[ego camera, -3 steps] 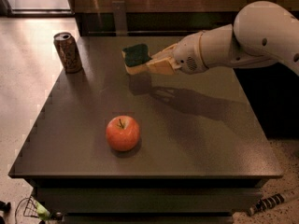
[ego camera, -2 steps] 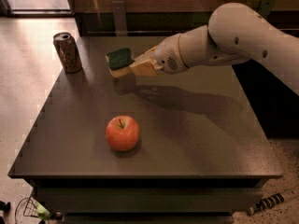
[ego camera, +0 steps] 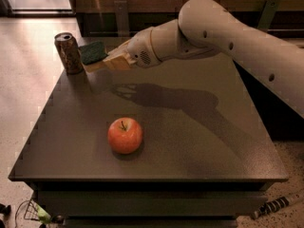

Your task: Move sponge near orange can

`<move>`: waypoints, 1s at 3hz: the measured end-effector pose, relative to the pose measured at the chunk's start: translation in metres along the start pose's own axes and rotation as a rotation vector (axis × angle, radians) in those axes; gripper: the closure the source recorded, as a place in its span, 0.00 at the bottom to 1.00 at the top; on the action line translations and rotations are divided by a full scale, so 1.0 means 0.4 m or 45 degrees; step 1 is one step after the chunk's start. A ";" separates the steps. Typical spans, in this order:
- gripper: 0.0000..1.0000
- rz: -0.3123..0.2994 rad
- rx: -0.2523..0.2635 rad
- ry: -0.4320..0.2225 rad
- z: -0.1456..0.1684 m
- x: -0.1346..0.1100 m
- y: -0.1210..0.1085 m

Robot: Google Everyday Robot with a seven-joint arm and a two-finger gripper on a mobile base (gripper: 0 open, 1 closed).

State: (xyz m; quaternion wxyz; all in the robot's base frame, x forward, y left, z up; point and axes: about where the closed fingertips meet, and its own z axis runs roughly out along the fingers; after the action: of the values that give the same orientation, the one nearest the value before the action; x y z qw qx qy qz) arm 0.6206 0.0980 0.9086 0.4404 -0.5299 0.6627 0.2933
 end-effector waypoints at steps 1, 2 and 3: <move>1.00 0.028 0.025 -0.074 0.057 -0.053 -0.045; 1.00 0.075 0.072 -0.136 0.056 -0.071 -0.103; 1.00 0.113 0.142 -0.169 0.018 -0.072 -0.152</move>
Offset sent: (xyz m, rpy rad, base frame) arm 0.0646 0.0220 0.0226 0.1528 -0.0001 -0.0861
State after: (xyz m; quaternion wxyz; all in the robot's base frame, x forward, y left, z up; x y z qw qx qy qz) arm 0.6824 0.1006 0.9360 0.4988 -0.4540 0.6702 0.3097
